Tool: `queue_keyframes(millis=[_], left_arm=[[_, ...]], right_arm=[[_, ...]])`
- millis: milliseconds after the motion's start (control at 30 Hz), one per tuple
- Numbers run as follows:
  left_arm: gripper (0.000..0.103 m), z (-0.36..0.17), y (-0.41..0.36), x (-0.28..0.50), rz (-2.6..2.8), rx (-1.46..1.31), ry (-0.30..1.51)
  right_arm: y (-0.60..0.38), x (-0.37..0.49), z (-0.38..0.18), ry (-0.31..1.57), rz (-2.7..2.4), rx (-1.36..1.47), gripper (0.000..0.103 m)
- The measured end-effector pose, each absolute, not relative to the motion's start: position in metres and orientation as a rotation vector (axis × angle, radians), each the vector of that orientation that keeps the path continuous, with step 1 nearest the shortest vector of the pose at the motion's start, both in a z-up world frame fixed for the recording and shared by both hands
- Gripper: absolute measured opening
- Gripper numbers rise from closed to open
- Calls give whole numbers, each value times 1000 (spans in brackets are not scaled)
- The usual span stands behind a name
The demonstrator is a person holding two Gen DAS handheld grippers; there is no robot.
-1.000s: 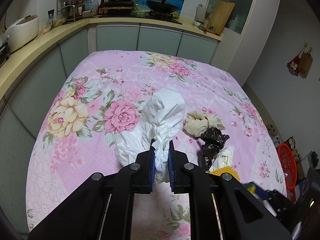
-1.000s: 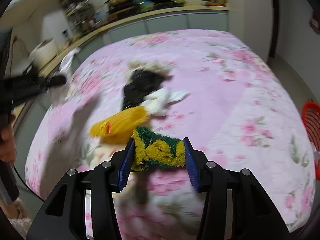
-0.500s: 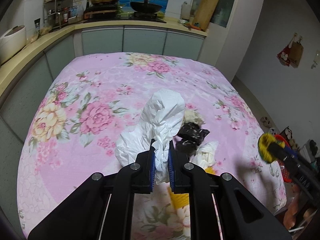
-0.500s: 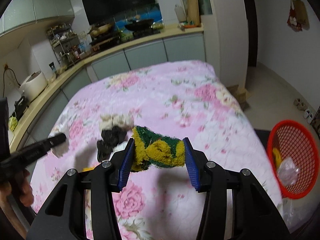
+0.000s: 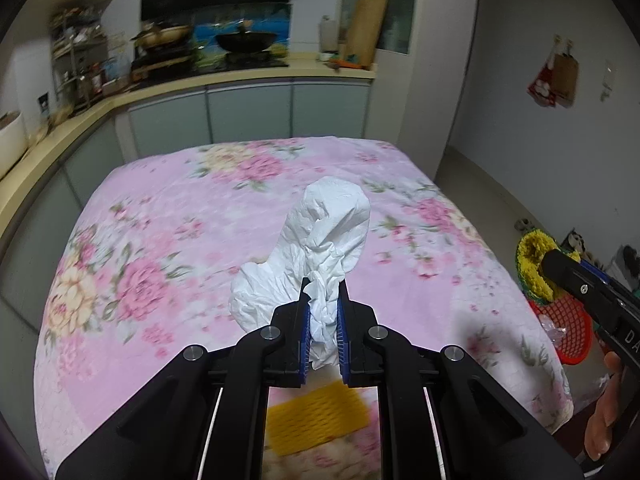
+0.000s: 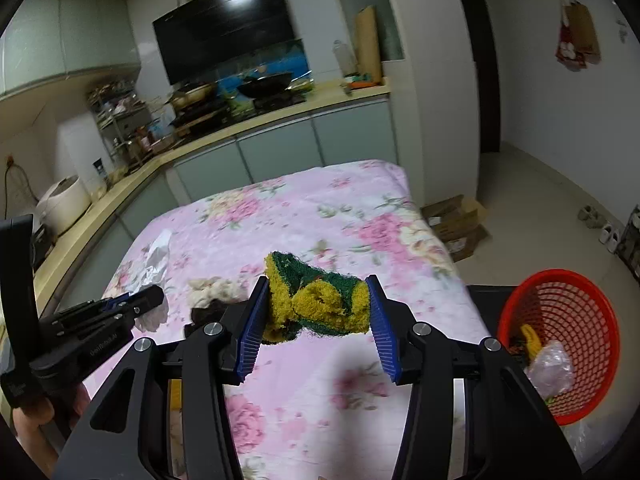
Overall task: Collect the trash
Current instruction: 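Carry the white tissue and green-yellow scrubber over the red basket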
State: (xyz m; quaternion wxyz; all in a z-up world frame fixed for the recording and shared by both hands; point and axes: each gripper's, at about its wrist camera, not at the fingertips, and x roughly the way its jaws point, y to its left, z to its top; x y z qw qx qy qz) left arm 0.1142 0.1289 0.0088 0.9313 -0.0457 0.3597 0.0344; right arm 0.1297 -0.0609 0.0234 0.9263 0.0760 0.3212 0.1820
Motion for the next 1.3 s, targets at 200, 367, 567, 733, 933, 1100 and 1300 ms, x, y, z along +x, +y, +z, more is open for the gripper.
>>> queue_keyframes(millis=[200,367,567,733,933,1100,1300], left_arm=[[10,8,83,128,11,-41,737],[10,7,44,138,-49,1,733],[10,9,-1,153,-124,41,727],[10,7,-43,163,-207,70,732],[10,-1,-90,177,-300,84,767],[10,-9,-121,190,-361,92,794],[10,-26,-150,203,-402,99,846]], right_arm=[[-97,131,27,639,305,183,46],[-128,131,26,632,243,199,46],[-168,129,26,624,167,219,46],[-197,130,23,626,112,238,47],[-233,134,16,653,34,274,47],[-263,138,8,702,-49,333,47],[-283,146,-7,765,-117,380,47]])
